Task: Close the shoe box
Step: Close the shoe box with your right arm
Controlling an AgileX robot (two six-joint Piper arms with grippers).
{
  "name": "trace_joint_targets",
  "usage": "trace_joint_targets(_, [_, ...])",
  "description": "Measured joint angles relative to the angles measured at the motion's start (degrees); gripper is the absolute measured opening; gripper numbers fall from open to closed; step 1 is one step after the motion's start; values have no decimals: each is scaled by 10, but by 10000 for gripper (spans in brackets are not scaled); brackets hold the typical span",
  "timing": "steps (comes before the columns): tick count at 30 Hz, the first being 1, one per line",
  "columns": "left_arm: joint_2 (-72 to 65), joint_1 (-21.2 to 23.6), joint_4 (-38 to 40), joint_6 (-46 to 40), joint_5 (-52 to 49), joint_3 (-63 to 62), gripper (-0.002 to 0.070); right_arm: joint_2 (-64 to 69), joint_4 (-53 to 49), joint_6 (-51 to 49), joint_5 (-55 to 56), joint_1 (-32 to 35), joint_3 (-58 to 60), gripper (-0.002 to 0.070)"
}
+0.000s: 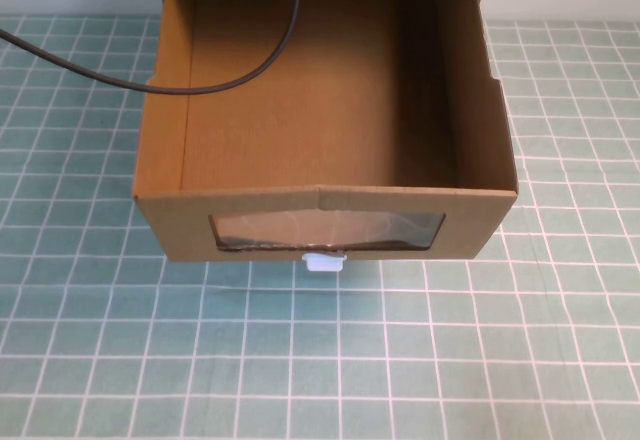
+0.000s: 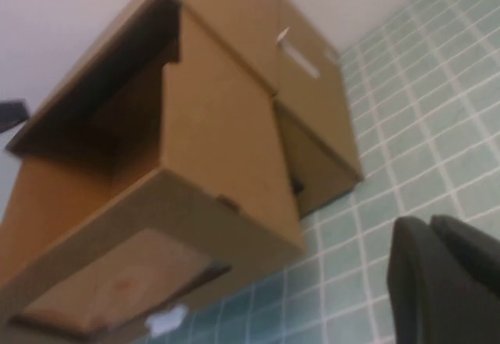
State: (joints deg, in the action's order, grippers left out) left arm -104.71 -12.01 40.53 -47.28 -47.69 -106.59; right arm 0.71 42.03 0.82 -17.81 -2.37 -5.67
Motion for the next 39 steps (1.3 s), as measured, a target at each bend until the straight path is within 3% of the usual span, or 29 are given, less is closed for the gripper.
trace_joint_targets(9, [0,0,0,3,0,0,-5,249,-112,40,-348,0,-278,-12])
trace_joint_targets(15, [0,0,0,4,0,0,-5,410,-116,119,-417,0,-377,-11])
trace_joint_targets(21, [0,-1,0,4,1,0,-5,543,-99,149,-396,-62,-440,-11])
trace_joint_targets(31, [0,-1,0,4,3,0,-5,660,-158,68,-196,-358,-495,-11])
trace_joint_targets(39, [0,-1,0,4,3,0,-5,759,-186,48,-120,-394,-562,-11])
